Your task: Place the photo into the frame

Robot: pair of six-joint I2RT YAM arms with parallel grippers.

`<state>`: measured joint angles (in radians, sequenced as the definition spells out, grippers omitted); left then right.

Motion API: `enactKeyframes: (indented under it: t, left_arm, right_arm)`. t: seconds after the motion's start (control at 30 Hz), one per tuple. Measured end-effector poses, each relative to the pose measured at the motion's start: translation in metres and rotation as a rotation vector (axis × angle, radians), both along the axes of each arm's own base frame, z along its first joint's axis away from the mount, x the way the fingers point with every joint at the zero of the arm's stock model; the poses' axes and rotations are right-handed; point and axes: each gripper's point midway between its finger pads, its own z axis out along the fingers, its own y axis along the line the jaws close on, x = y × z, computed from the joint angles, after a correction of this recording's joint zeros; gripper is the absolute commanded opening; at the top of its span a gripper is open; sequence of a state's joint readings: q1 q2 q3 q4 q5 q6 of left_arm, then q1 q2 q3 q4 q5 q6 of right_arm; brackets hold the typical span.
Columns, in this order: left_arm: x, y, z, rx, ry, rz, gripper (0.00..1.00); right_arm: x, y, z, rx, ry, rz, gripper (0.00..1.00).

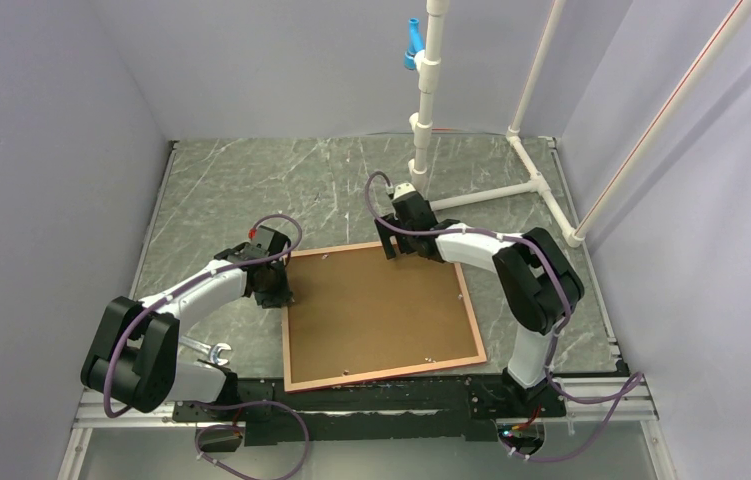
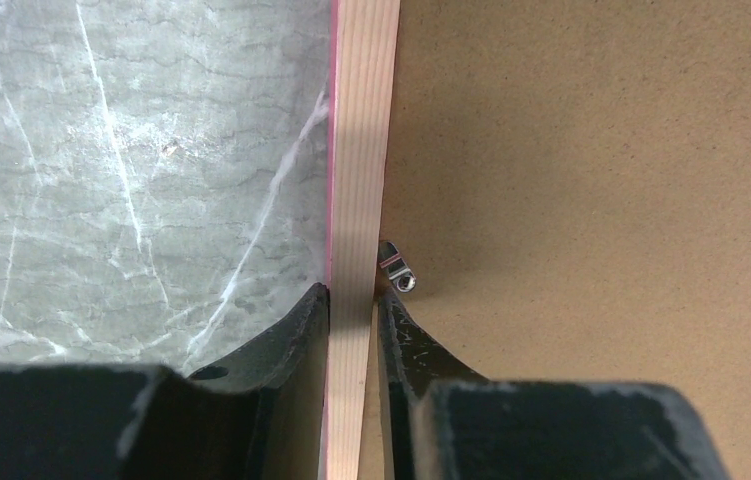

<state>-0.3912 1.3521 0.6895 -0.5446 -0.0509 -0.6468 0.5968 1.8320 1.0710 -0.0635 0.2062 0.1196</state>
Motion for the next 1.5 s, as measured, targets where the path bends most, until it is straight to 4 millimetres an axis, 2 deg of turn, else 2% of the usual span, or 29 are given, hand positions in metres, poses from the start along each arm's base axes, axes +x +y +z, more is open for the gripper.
enactKeyframes:
  t: [0.4,0.8,1.5]
  left_arm:
    - [0.0,0.0,0.0,0.0,0.001,0.0,0.24]
    - [0.0,0.0,-0.001,0.004,0.007,-0.004,0.24]
    - [0.0,0.0,-0.001,0.005,0.007,-0.007,0.23]
  right_arm:
    - [-0.003,-0.015,0.0,0.002,0.026,-0.042,0.95]
    - [-0.006,-0.018,0.0,-0.001,0.028,-0.046,0.95]
    - [0.0,-0.02,-0.003,0.01,0.046,-0.149,0.85]
